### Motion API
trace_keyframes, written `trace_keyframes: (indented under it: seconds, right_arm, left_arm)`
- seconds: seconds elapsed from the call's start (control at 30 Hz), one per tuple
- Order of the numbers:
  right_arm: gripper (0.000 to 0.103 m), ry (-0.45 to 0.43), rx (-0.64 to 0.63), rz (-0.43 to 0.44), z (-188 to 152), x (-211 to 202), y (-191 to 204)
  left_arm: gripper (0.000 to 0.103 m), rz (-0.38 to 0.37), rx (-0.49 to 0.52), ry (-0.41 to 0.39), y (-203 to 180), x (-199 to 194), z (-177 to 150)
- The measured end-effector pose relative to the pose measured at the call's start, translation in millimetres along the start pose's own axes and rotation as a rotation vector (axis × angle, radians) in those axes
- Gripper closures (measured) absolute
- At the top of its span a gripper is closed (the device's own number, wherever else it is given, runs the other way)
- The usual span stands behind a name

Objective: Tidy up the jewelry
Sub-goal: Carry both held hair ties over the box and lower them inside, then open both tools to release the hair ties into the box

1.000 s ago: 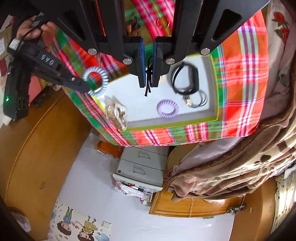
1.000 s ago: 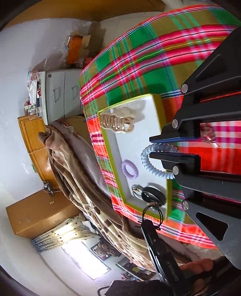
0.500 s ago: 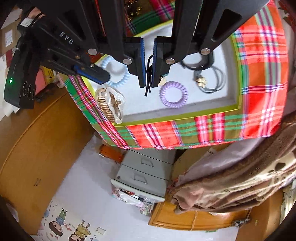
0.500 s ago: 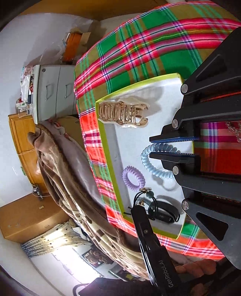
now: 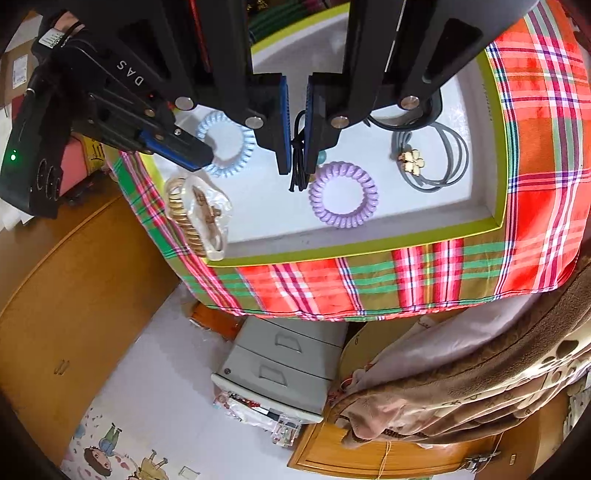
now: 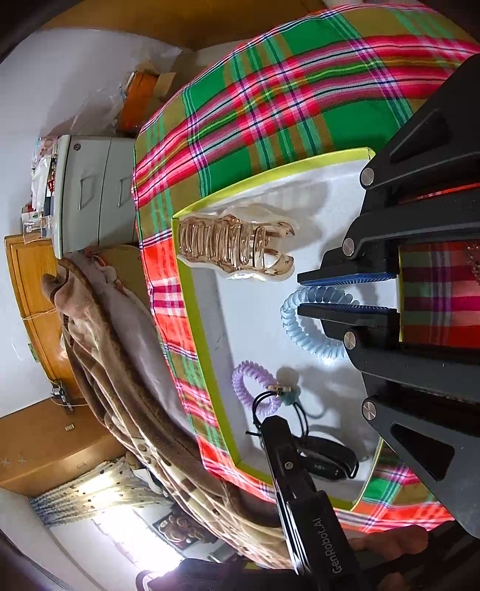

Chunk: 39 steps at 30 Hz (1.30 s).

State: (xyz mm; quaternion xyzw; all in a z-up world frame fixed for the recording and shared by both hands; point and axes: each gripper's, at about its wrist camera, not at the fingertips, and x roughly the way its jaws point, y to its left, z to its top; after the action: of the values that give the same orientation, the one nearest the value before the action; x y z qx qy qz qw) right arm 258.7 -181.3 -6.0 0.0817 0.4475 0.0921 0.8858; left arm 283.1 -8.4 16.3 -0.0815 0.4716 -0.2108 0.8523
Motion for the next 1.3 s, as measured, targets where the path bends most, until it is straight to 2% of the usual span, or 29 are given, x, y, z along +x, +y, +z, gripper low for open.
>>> trace_keyframes:
  seconds: [0.1, 0.2, 0.3, 0.4, 0.67, 0.73, 0.8, 1.07, 1.2, 1.3]
  right_arm:
    - [0.093, 0.006, -0.004, -0.006, 0.3, 2.2, -0.2]
    - [0.093, 0.003, -0.015, -0.020, 0.1, 2.3, 0.6]
    - [0.093, 0.003, -0.024, -0.042, -0.3, 2.9, 0.6]
    - [0.093, 0.001, -0.032, -0.053, -0.6, 2.7, 2.1]
    - [0.093, 0.000, -0.038, -0.077, -1.1, 2.9, 2.2]
    - [0.093, -0.001, -0.037, -0.077, -1.3, 2.5, 1.6]
    - [0.092, -0.001, -0.036, -0.079, -1.5, 2.3, 1.8]
    - [0.076, 0.001, -0.032, -0.080, -1.0, 1.4, 0.6]
    - [0.073, -0.006, -0.027, -0.078, -1.6, -1.7, 0.3]
    - [0.071, -0.013, -0.028, -0.081, -1.5, -4.2, 1.0]
  left_arm:
    - [0.096, 0.042, 0.005, -0.001, 2.2, 2.7, 0.2]
    - [0.096, 0.051, 0.006, 0.006, 4.1, 5.2, -0.8]
    - [0.096, 0.116, 0.020, 0.001, 3.7, 6.6, -1.8]
    - [0.095, 0.126, 0.018, 0.008, 5.7, 8.4, -2.2]
    - [0.082, 0.163, 0.029, 0.010, 5.2, 11.2, -3.8]
    - [0.075, 0.169, 0.024, 0.013, 6.0, 11.9, -3.6]
    - [0.074, 0.172, 0.020, 0.014, 7.0, 12.0, -3.5]
    - [0.067, 0.170, 0.020, 0.010, 4.9, 7.4, -5.3]
    - [0.066, 0.175, 0.018, 0.011, 3.5, 5.7, -5.9]
    - [0.061, 0.173, 0.012, 0.002, 2.8, 1.0, -6.7]
